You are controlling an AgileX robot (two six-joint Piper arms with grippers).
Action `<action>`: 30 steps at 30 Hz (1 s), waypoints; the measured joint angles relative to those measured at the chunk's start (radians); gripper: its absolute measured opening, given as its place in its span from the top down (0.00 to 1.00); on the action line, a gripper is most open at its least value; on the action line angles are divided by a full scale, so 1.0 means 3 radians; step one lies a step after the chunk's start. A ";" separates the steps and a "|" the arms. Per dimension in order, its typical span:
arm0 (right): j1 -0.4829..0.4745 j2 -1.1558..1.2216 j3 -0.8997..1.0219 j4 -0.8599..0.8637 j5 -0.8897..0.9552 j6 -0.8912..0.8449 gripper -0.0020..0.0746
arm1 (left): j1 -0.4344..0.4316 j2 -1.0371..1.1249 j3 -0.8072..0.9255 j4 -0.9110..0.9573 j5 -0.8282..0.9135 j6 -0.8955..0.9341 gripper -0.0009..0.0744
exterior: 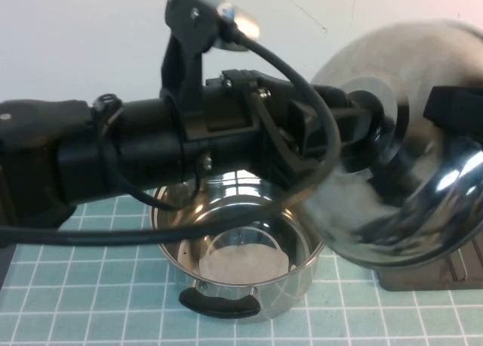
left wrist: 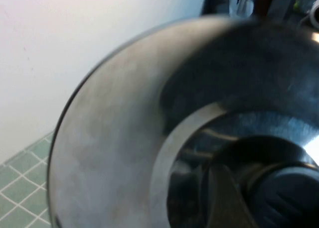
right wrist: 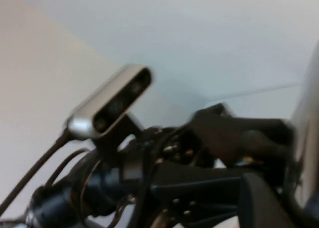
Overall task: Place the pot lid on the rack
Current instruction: Hand over the pot lid, then place the pot lid on the pot rack
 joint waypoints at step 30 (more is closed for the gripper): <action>0.0010 -0.0093 -0.0294 -0.2233 -0.1192 -0.0627 0.82 | -0.0045 -0.0945 0.0422 0.0873 -0.1853 -0.0084 0.97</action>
